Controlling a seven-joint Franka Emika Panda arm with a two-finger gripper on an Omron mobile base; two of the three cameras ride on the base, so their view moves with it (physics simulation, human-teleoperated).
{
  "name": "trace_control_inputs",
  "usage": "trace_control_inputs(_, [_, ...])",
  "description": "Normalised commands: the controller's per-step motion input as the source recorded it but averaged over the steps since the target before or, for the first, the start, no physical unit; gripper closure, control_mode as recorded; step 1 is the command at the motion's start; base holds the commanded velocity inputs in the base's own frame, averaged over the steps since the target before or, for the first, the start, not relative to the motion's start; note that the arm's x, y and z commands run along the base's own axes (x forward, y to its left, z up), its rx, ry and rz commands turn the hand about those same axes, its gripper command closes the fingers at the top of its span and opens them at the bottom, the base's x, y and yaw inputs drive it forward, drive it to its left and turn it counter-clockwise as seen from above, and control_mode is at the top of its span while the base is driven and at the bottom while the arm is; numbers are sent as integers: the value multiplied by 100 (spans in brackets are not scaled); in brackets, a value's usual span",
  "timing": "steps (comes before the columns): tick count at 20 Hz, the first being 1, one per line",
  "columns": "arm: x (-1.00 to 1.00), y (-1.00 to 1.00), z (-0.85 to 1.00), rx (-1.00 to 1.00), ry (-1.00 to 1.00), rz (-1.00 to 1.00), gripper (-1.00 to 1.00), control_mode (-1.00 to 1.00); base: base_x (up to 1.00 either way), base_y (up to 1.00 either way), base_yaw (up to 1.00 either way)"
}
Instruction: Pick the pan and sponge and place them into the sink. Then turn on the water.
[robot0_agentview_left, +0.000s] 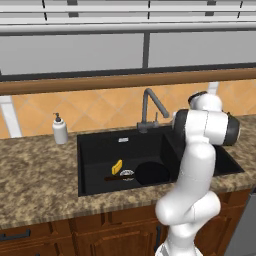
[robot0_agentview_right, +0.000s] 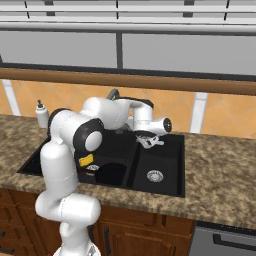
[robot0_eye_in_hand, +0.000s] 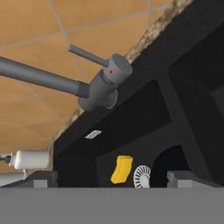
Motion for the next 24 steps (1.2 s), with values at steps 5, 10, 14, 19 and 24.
trace_control_inputs(5, [60,6,-10,-5,-8,0,-100,-100,0,0,0])
trace_control_inputs(10, [49,0,0,0,0,2,-100,-100,0,0,0])
trace_control_inputs(14, [49,0,-24,0,0,0,-100,-100,0,0,0])
trace_control_inputs(19, [39,0,-31,0,0,0,-100,-100,0,0,0])
trace_control_inputs(24, [35,9,-6,0,0,0,-100,-100,0,0,0])
